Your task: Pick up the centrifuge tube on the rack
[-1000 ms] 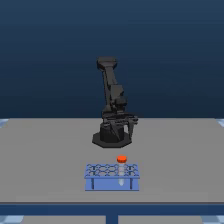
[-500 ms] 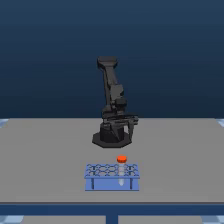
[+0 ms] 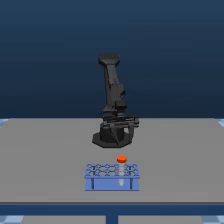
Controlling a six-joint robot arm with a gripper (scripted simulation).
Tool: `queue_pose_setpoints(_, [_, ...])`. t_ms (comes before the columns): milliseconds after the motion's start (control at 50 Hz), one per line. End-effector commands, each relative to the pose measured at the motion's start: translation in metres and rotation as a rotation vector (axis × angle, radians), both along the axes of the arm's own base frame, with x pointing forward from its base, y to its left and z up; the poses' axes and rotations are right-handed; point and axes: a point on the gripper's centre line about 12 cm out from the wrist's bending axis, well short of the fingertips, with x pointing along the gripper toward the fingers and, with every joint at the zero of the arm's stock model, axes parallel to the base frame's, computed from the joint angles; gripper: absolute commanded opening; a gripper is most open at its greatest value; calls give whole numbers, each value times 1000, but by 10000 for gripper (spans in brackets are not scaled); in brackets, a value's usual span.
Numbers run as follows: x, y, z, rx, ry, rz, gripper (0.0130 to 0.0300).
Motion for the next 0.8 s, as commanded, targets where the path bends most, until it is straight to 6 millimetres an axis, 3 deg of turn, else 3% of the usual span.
queue_pose_setpoints(20, [14, -1, 4, -17, -11, -12, 300])
queue_pose_setpoints(460, [65, -2, 11, -31, 0, -70, 300])
queue_pose_setpoints(800, [85, -2, 15, -37, 3, -93, 300])
